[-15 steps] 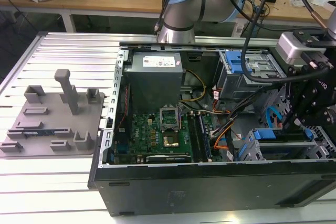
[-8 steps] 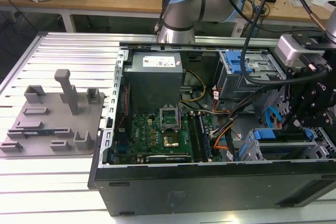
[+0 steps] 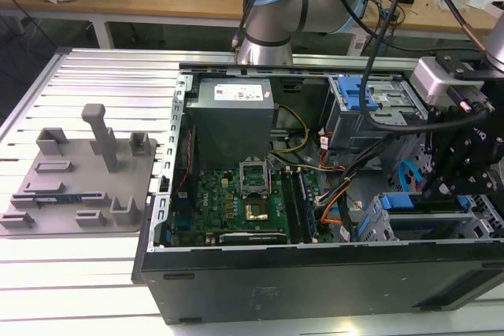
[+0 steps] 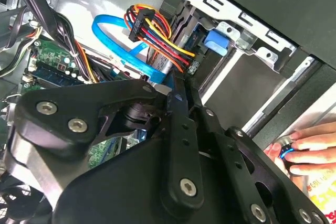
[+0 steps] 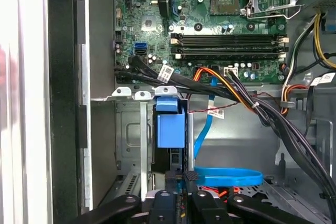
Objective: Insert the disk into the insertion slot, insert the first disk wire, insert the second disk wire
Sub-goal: 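Insert the second disk wire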
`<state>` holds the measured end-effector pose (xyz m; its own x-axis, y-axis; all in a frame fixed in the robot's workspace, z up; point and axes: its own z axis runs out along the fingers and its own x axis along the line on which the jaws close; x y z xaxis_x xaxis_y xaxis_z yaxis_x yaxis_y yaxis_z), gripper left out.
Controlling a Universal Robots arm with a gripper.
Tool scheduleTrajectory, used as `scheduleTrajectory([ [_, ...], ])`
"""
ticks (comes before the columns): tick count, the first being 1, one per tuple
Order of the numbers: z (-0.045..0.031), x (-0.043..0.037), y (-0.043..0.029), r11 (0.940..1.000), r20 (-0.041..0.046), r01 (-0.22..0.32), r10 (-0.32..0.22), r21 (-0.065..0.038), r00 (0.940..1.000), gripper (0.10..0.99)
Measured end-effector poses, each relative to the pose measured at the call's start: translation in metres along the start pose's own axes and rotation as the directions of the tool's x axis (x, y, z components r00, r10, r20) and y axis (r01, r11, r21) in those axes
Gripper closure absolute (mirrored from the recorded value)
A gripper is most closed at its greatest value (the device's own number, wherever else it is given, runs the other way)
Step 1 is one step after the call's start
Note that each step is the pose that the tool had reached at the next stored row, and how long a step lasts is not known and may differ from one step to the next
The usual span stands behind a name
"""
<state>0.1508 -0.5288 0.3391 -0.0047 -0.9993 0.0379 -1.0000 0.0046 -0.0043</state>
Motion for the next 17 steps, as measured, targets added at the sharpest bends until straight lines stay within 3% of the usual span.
scheduleTrajectory([
  [1, -0.0022, 0.0001, 0.0, 1.0, -0.0002, 0.0, 0.0, 0.0, 1.0, 0.851],
  [4, -0.0102, 0.0005, 0.0, 1.0, -0.0016, 0.0, 0.0, 0.0, 1.0, 0.851],
  [10, -0.045, 0.0012, -0.0001, 1.0, -0.0017, 0.0, 0.0, 0.0, 1.0, 0.863],
  [11, -0.0528, 0.0006, -0.0002, 1.0, -0.0022, 0.0, 0.0, 0.0, 1.0, 0.98],
  [17, -0.0529, 0.0006, -0.0002, 1.0, -0.003, 0.0, 0.0, 0.0, 1.0, 0.98],
])
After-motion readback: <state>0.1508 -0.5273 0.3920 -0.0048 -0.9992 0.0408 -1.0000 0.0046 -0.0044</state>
